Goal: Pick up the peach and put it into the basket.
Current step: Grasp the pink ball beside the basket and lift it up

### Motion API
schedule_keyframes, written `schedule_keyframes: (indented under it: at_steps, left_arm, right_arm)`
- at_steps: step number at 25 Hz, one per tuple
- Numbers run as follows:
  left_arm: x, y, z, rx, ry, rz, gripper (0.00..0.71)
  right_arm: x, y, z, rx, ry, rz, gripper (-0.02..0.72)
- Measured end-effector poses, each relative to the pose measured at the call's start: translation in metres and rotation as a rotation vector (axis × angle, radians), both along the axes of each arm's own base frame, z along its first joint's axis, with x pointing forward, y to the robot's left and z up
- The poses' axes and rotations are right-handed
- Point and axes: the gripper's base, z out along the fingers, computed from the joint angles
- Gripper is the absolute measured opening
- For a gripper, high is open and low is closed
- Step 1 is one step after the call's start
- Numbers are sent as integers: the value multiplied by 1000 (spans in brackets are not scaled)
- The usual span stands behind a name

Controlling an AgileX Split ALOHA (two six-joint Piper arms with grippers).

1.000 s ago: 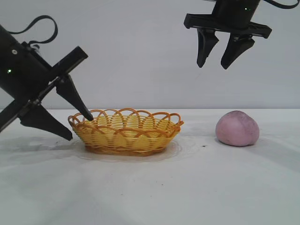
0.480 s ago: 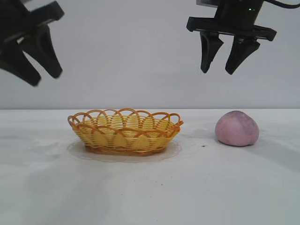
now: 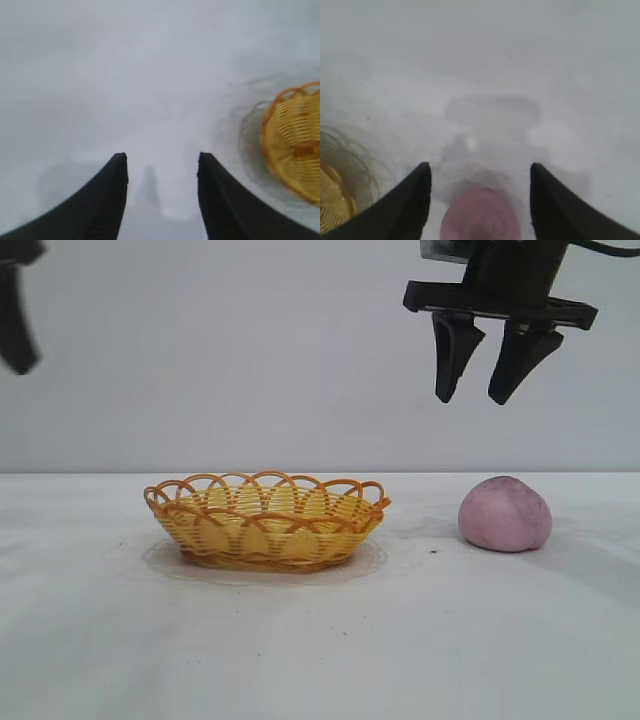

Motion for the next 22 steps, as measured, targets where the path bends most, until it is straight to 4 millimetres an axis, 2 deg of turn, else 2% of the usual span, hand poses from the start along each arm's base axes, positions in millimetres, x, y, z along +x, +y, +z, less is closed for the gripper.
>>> schedule_keyframes:
  at_steps: [3,7,9,12,15,19,22]
  left_arm:
    - [-8,29,9,53,36,83,283]
    - [-12,45,29,145,45,155,283]
    - [-13,46,40,158,43,192,283]
    - [-23,33,57,149,1,168,283]
    - [-46,18,73,124,-33,134,283]
    - [-90,8,90,102,-66,107,283]
    - [-126,9,90,104,-21,105,283]
  right_arm:
    - [1,0,0,2,-9,0,415]
    - [2,0,1,5,-19,-1,415]
    - [2,0,1,5,-21,0,415]
    - [2,0,1,5,-21,0,415]
    - [2,1,0,7,-26,0,415]
    - [3,1,1,8,-31,-1,415]
    - [3,1,1,9,-33,-1,415]
